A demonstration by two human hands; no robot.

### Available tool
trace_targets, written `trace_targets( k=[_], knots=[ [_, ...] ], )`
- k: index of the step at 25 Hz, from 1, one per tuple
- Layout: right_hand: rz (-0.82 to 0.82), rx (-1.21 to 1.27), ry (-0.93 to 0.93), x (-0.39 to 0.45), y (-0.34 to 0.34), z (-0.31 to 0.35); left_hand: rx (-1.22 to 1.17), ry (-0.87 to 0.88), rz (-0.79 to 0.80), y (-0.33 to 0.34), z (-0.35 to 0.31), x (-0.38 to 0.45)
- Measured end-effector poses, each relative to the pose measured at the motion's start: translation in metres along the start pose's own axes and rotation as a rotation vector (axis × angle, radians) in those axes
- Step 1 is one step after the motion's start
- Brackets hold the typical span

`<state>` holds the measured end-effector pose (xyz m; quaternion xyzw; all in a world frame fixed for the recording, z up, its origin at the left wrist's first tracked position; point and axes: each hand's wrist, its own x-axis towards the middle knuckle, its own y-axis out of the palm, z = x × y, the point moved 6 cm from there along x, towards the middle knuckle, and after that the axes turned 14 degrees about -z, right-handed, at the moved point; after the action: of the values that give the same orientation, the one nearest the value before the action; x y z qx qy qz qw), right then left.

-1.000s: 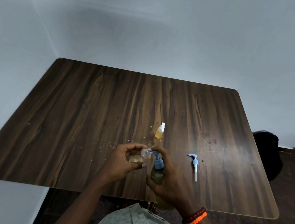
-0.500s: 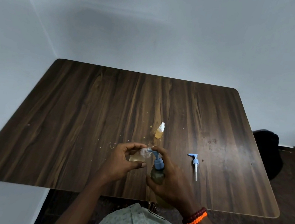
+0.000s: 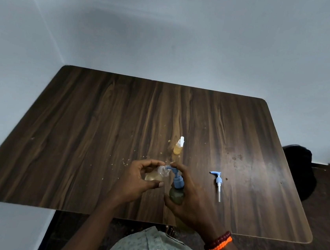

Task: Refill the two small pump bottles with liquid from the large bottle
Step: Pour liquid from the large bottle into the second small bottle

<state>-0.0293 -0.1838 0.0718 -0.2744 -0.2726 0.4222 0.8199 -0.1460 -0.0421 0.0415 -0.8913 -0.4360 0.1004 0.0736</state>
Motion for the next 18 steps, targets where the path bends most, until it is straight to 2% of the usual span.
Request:
trace_targets(
  k=[18],
  knots=[
    [-0.027,0.070,0.050,-0.0021,-0.0001,-0.0039,-0.003,0.000,0.003,0.0047,-0.0001,-0.0051]
  ],
)
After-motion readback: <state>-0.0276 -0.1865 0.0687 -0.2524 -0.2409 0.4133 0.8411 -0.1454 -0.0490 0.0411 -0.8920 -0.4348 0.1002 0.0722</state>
